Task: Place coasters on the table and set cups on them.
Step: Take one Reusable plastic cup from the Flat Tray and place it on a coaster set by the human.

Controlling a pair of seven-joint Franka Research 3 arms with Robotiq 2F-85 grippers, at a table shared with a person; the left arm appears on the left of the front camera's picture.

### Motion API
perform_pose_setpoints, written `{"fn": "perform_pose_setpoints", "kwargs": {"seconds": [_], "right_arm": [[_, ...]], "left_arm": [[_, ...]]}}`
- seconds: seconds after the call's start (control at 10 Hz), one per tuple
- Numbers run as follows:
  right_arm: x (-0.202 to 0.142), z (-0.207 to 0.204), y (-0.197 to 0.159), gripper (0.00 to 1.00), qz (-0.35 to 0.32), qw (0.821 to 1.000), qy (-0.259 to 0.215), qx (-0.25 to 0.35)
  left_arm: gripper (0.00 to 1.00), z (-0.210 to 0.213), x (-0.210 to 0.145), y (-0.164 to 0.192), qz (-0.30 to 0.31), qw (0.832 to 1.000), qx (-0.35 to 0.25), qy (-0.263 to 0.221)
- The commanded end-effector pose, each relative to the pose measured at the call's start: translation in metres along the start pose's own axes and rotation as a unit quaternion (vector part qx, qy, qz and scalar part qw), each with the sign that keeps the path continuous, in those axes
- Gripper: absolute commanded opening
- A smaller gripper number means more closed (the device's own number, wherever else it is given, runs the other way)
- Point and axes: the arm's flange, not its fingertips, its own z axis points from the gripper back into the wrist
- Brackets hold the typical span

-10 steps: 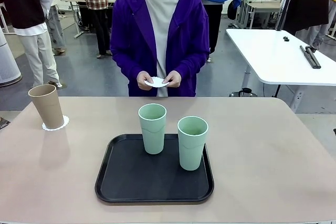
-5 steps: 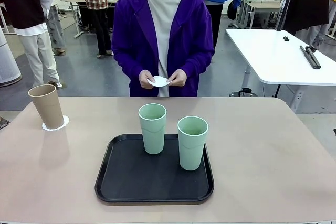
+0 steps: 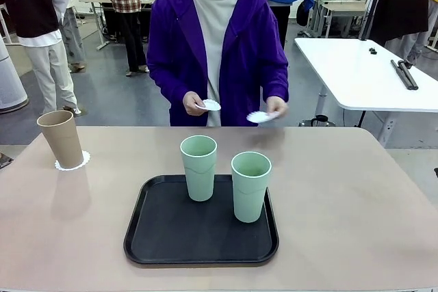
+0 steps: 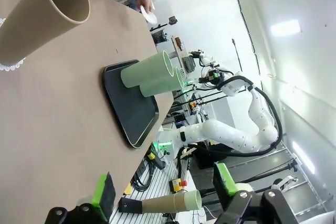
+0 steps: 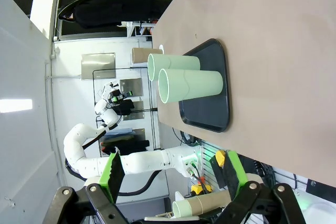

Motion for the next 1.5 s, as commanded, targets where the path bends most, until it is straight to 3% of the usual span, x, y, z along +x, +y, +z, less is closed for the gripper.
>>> {"fn": "perform_pose_setpoints", "kwargs": {"seconds": [0.0, 1.4], "right_arm": [[0.0021, 0.0004, 0.0007, 1.0, 0.003, 1.0, -0.003, 0.012], [0.0021, 0.0004, 0.0007, 1.0, 0.003, 1.0, -0.003, 0.012]], "left_arm": [[1.0, 0.0006, -0.0016, -0.0013, -0.001, 1.0, -0.003, -0.004], [1.0, 0.0006, -0.0016, -0.0013, -0.001, 1.0, -0.003, -0.004]]}}
